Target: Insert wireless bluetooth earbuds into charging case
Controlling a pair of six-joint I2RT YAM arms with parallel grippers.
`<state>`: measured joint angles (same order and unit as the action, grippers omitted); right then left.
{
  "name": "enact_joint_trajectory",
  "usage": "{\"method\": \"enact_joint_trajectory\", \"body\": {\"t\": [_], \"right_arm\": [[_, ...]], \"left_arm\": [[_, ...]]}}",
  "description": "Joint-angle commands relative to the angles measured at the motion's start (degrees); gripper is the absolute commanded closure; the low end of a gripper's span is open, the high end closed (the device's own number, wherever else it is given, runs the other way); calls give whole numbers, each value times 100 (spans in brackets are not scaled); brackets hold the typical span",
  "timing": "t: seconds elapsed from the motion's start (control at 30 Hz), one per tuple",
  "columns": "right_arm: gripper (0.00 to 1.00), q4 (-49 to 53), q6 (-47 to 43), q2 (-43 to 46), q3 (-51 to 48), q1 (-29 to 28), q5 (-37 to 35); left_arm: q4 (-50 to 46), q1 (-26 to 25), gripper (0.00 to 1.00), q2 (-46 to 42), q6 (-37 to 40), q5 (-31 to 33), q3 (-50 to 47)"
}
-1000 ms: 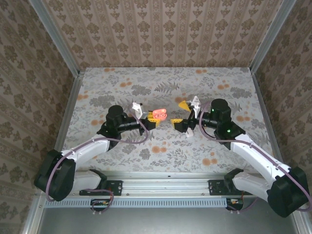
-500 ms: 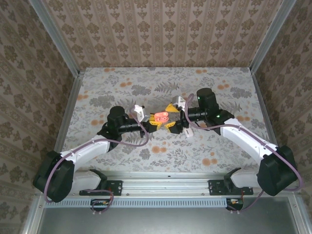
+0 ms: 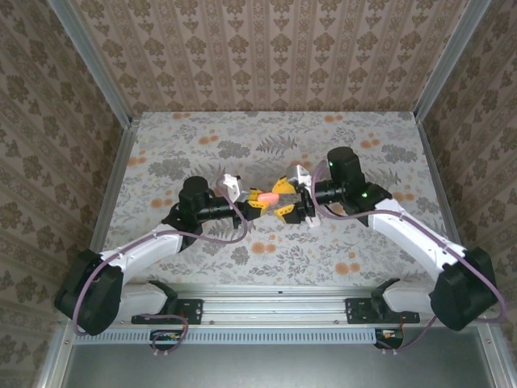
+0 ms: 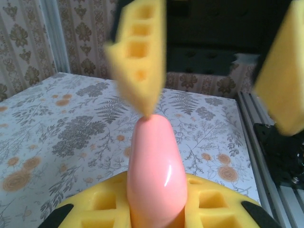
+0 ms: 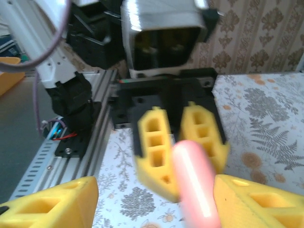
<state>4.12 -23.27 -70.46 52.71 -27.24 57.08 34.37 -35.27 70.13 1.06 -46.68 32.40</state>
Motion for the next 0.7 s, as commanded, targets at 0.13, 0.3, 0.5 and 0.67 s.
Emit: {"method": "enact_joint_trajectory", "body": {"t": [0.13,0.3,0.5,0.67], "right_arm": [[34,-534,938,704,-773,245,-421],[29,-302,2695,790,-870,470,-2398],[29,1038,4112,489,-529,875,-3190],[30,1078,4572,501,-718,1128,-3097]], "left_arm": [[-133,19,83,391,-552,365,264],[-1148,29,83,1155,-1572,500,890],[-2083,-15,83,2475,-3154,269,1665],[-1999,-112,82,3370,-4182,-55,1969]]}}
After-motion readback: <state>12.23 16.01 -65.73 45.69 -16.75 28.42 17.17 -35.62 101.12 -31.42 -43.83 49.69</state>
